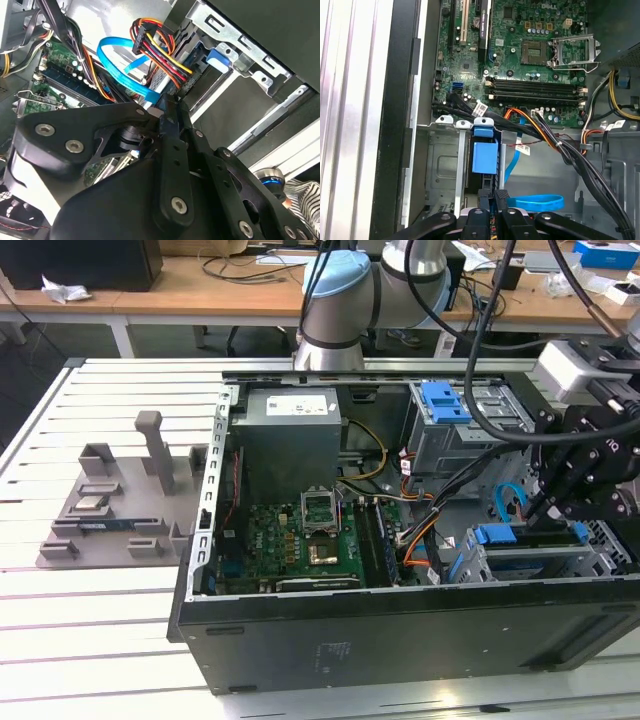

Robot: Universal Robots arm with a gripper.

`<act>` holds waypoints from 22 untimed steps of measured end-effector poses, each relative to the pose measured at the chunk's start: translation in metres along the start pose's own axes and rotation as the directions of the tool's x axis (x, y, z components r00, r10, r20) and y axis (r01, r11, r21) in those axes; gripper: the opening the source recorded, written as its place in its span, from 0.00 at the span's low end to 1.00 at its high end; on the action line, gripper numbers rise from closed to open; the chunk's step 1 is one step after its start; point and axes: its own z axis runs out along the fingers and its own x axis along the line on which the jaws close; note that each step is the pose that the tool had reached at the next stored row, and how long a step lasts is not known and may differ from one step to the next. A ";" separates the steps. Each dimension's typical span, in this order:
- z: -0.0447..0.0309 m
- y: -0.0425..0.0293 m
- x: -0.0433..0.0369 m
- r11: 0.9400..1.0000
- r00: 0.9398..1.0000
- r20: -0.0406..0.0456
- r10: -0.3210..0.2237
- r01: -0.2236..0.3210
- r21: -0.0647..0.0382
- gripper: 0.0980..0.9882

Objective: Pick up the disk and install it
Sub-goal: 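Insert the second disk wire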

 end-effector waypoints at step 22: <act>0.0002 -0.0023 0.0005 1.000 1.000 0.001 0.000 0.000 0.000 0.22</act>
